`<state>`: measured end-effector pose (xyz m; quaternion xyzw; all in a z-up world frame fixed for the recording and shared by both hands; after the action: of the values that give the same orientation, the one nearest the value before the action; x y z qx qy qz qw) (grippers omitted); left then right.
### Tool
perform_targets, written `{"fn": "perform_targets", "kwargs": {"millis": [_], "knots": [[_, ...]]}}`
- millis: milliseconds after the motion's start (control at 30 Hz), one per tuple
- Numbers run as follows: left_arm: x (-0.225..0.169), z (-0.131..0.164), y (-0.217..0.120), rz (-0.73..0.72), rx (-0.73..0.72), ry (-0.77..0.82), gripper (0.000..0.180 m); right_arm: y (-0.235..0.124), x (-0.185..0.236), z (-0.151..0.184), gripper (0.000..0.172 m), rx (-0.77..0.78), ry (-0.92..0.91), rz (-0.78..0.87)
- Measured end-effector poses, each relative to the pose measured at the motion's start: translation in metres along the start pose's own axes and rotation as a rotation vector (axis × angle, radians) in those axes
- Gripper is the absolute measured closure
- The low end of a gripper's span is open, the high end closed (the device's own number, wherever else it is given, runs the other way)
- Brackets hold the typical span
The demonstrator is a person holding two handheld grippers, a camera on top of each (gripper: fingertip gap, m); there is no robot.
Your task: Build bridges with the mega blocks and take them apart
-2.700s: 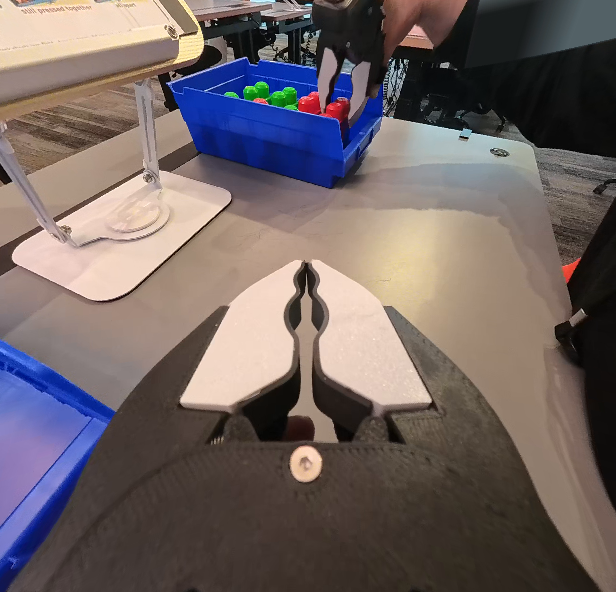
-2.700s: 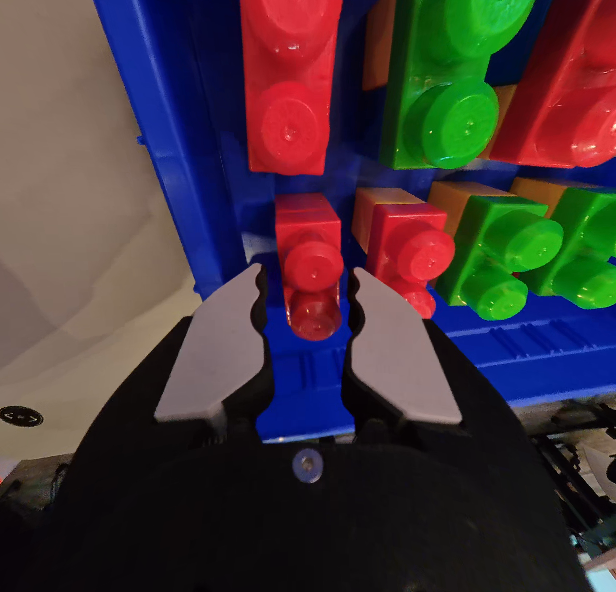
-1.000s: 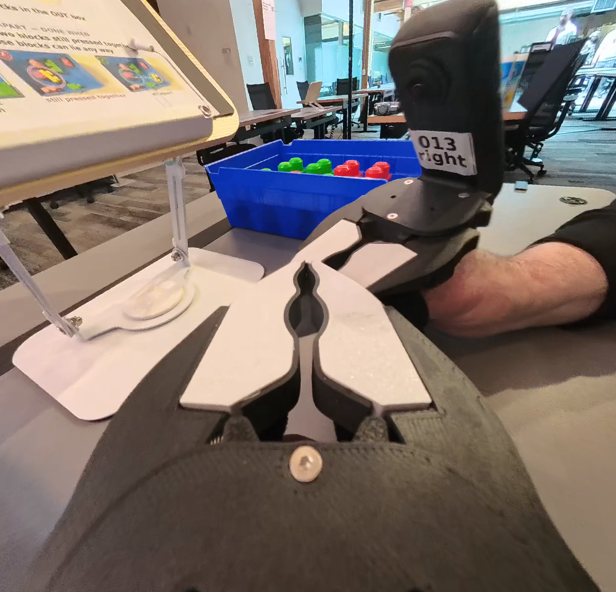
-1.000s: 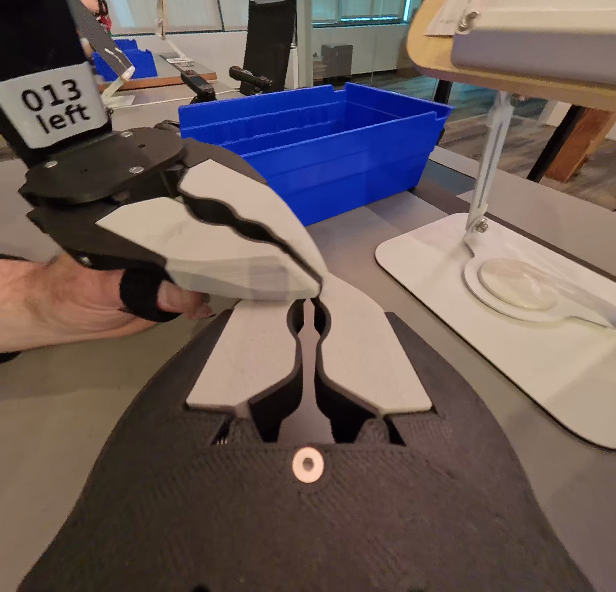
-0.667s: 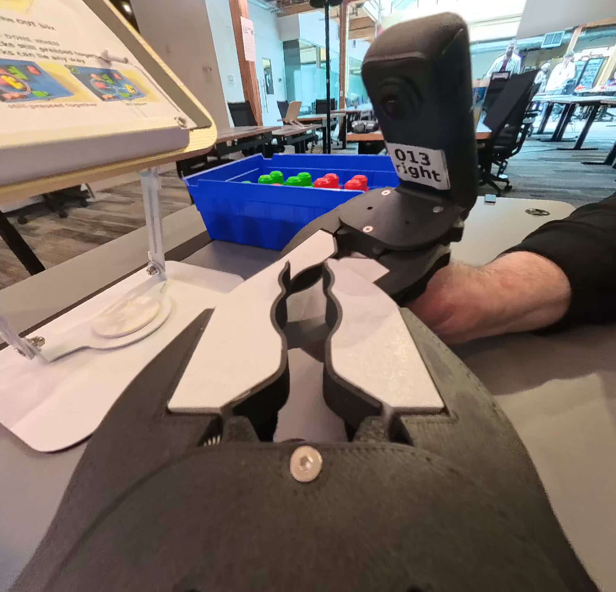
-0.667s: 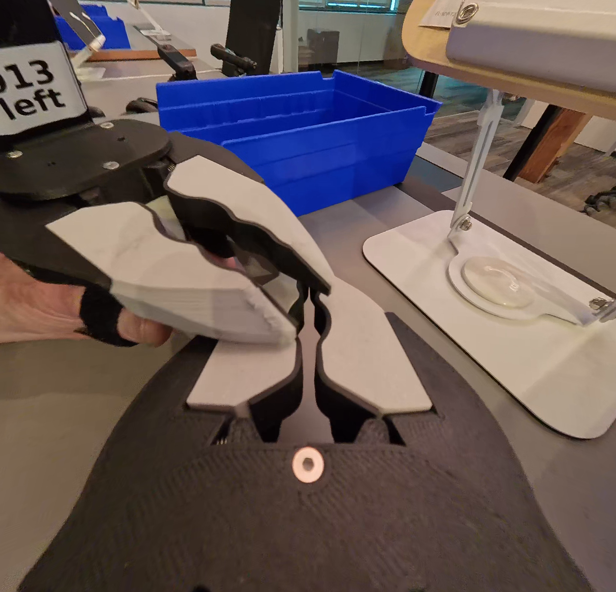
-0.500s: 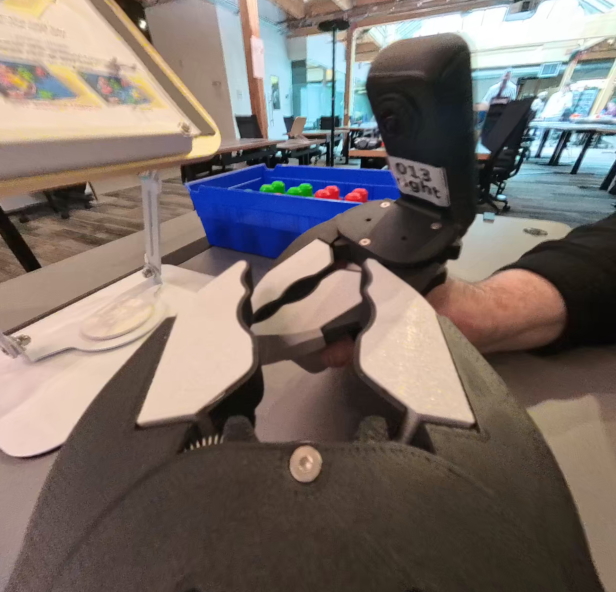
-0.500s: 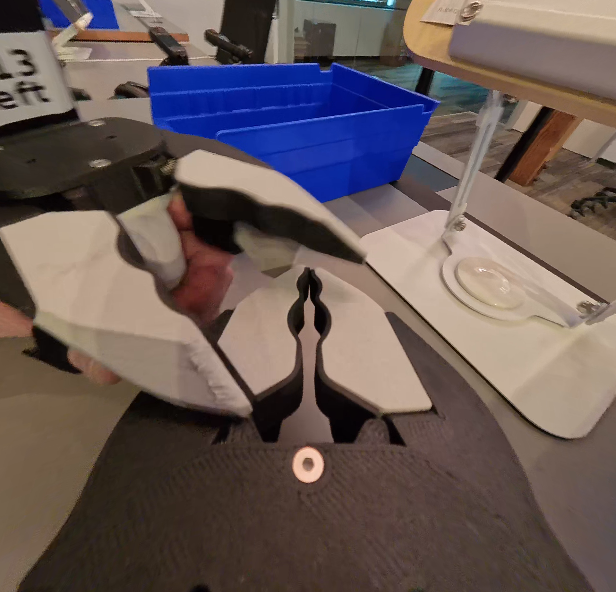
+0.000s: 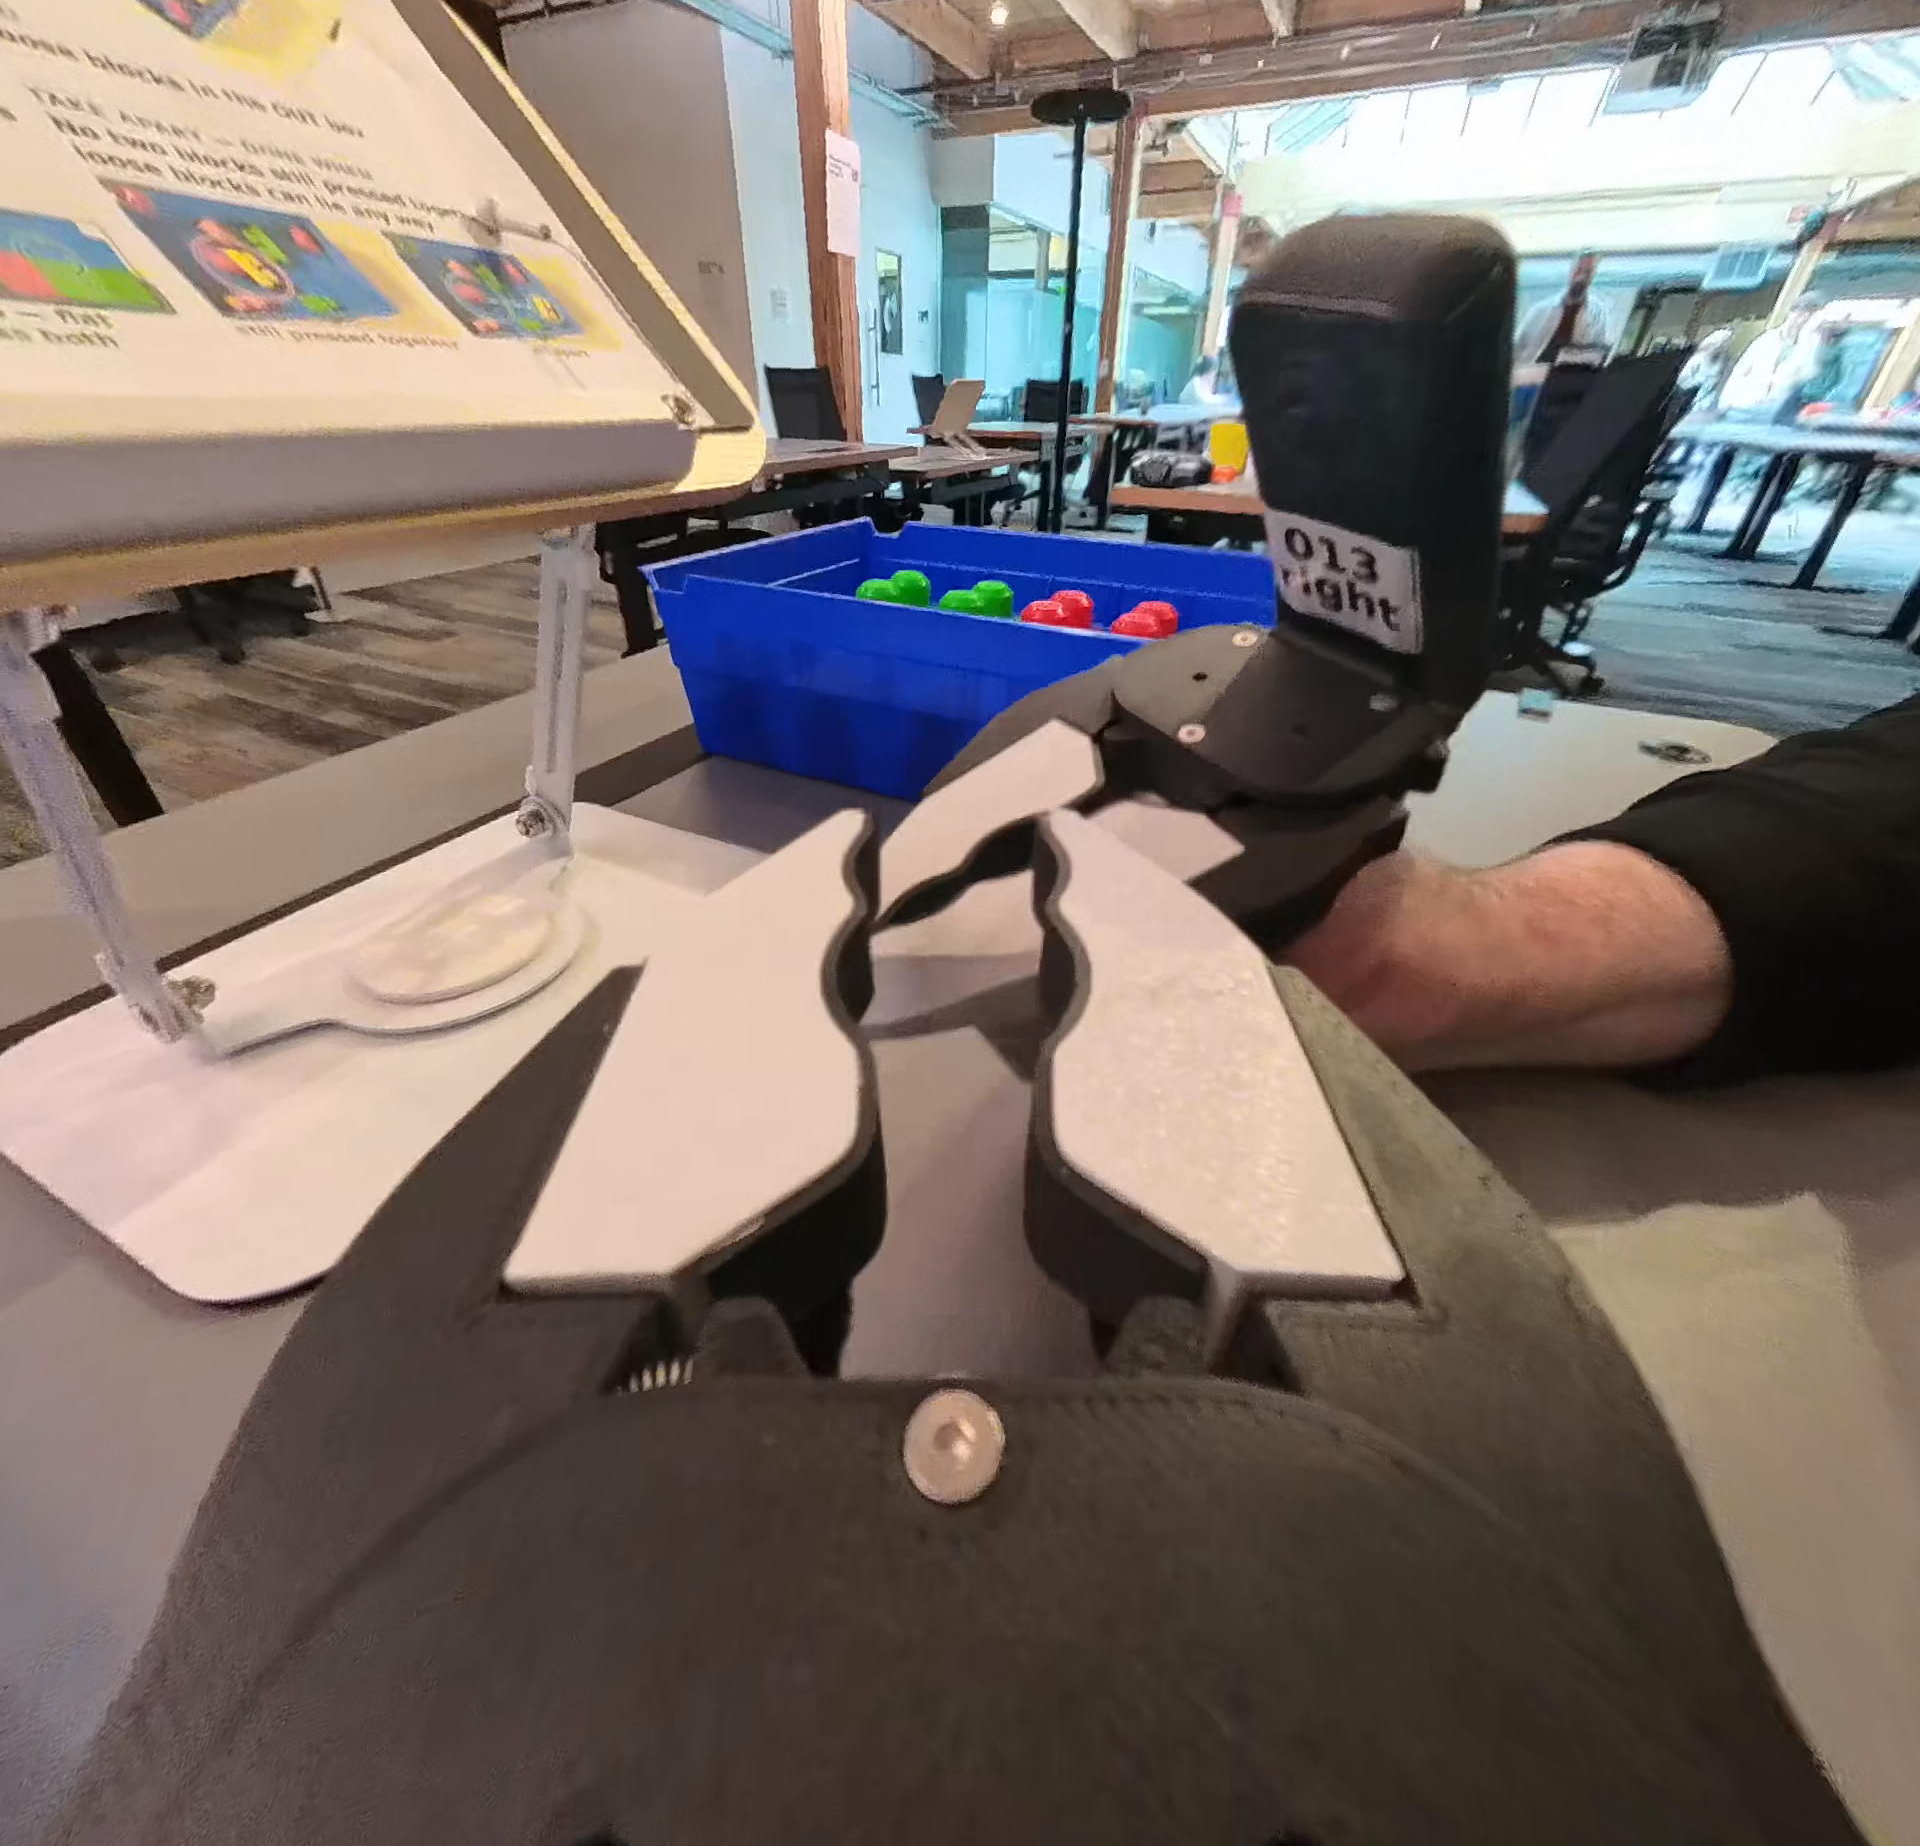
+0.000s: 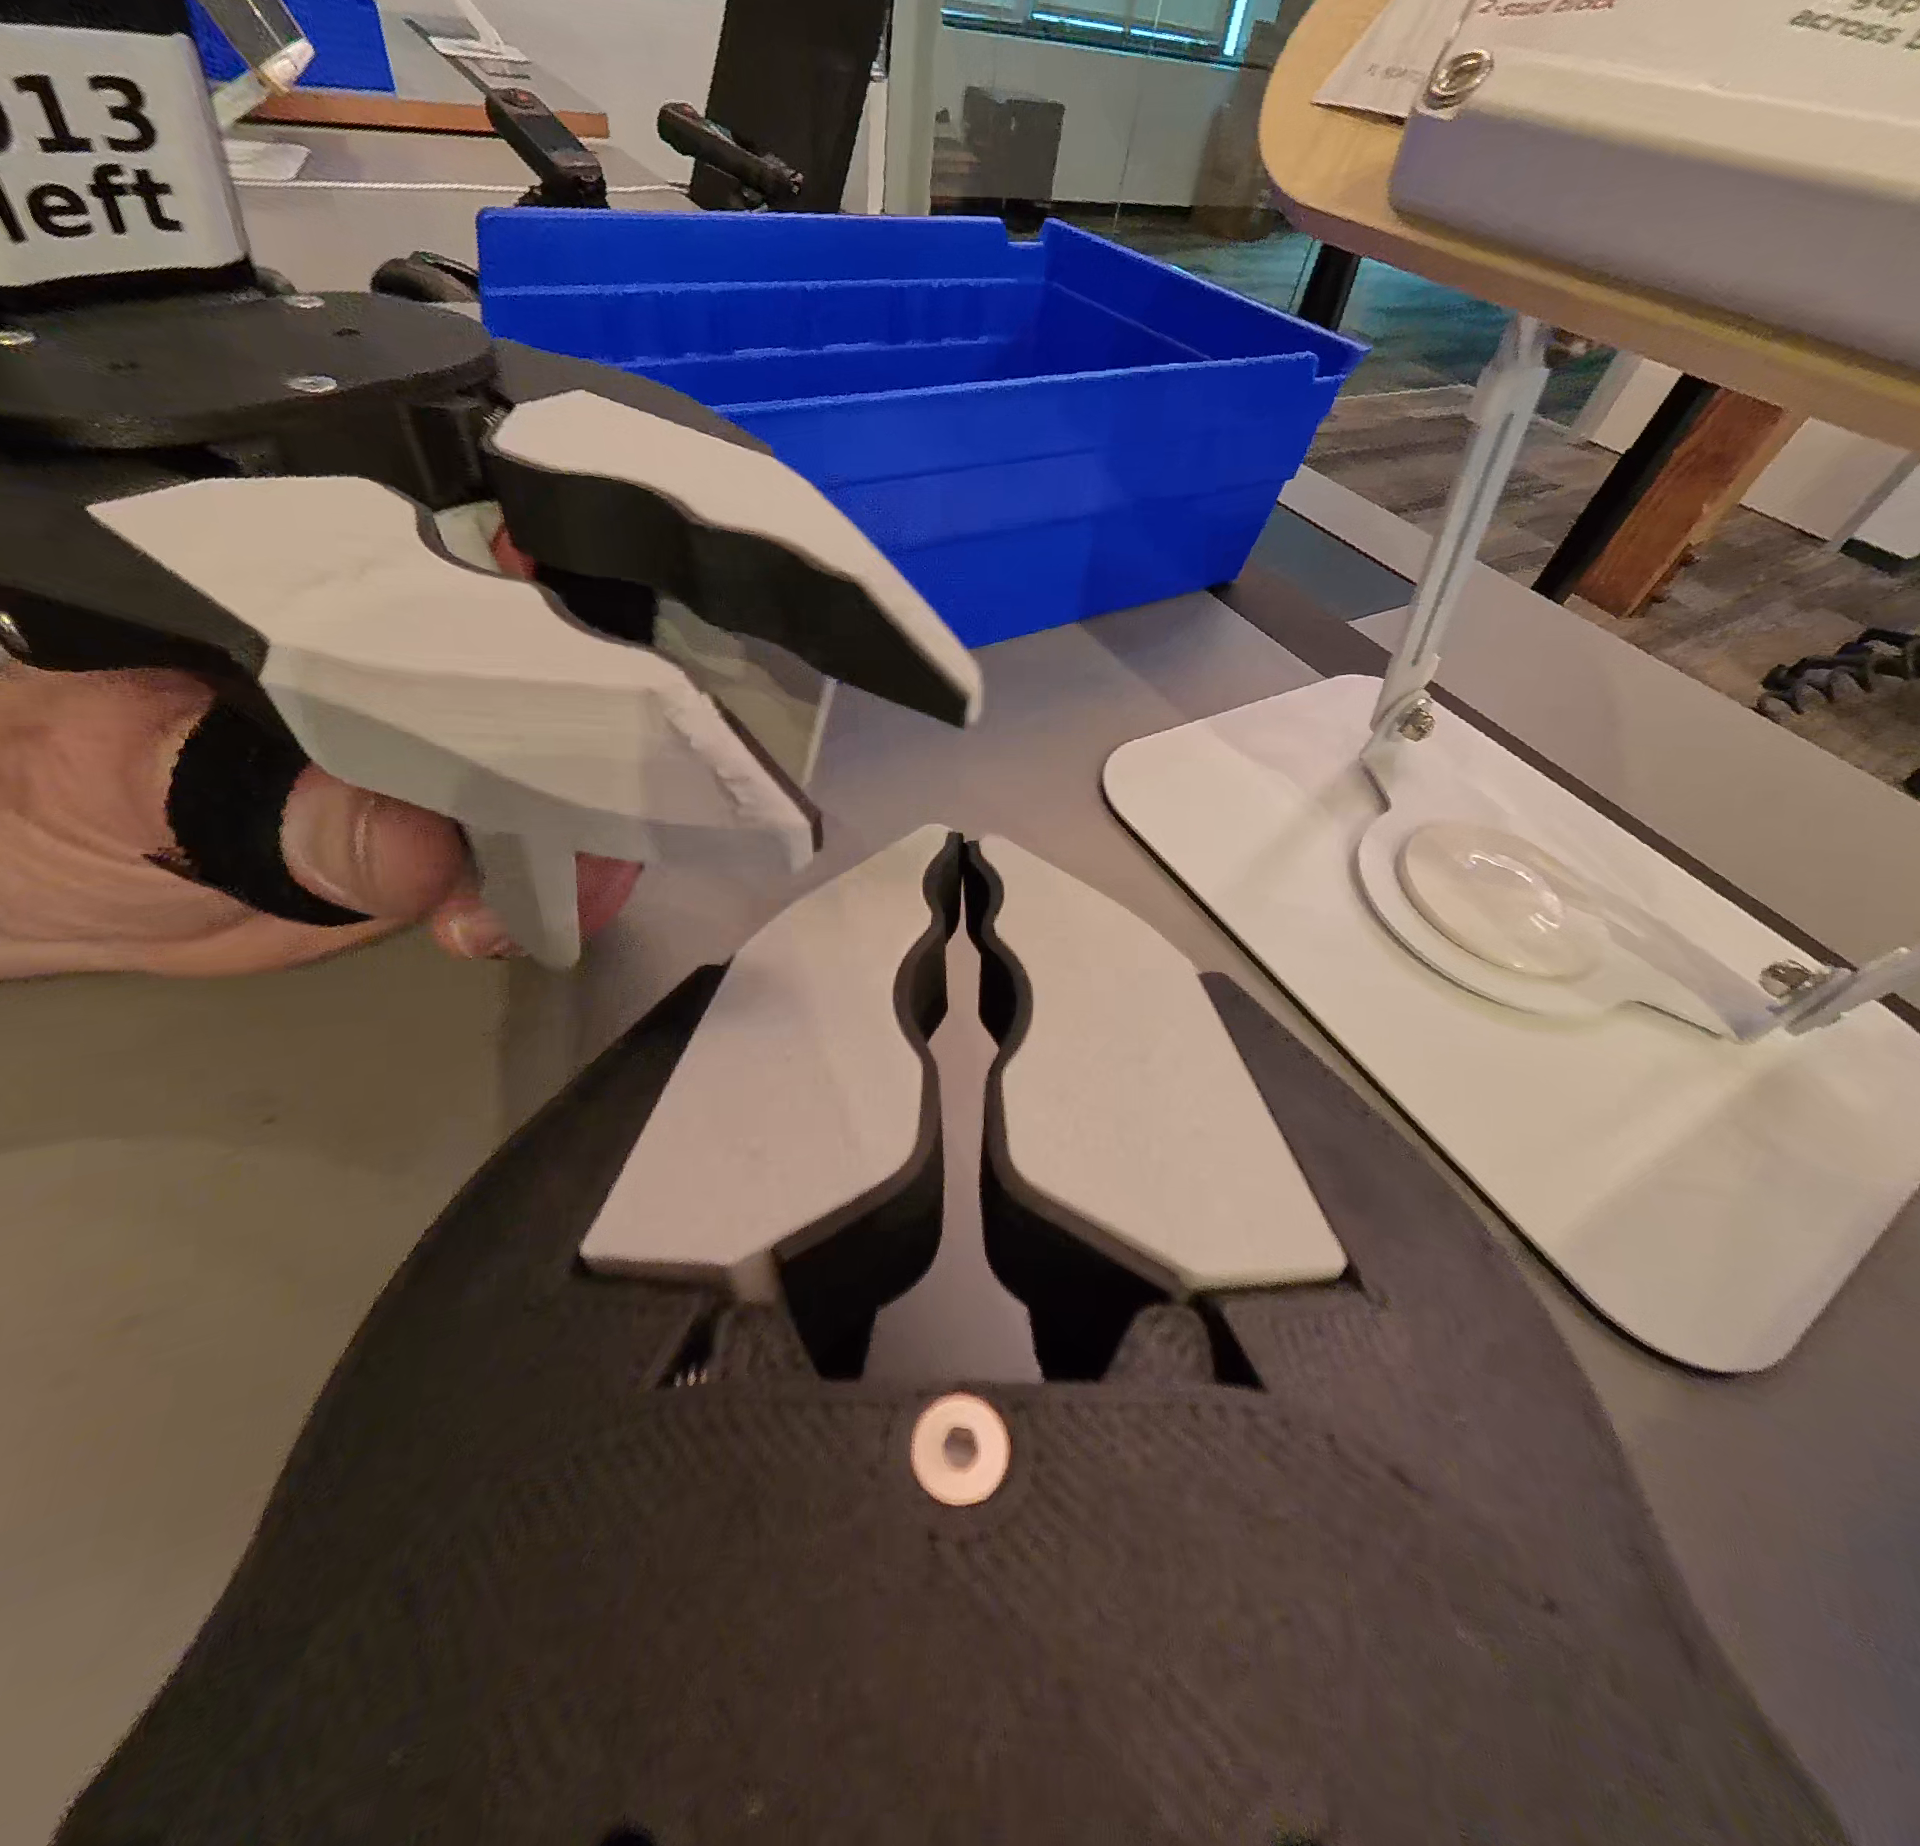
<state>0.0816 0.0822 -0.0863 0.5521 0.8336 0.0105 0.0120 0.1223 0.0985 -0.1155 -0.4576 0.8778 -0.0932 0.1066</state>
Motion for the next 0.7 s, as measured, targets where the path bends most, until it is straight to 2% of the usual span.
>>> {"fn": "perform_targets", "kwargs": {"millis": [100, 300, 700], "knots": [[-0.001, 0.006, -0.002, 0.008, 0.038, 0.009, 0.179, -0.005, -0.004, 0.004, 0.172, 0.017, -0.019, 0.019], [0.003, 0.009, -0.003, -0.015, 0.059, 0.007, 0.18, -0.016, -0.008, 0.01, 0.172, 0.039, -0.045, 0.032], [0.0, 0.01, -0.002, -0.009, 0.072, 0.03, 0.18, -0.015, -0.002, 0.013, 0.172, 0.067, -0.108, 0.004]]}}
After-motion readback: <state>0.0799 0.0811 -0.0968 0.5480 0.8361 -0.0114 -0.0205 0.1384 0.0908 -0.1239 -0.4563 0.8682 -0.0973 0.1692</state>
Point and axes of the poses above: each gripper's, where its closed fingertips meet, y out along the fingers, z out of its underside, x = y × z across the jaws, the point moved 4 cm from there along -y, back along the fingers, and after that the axes turned 3 degrees about -z, right-handed, at the moved point
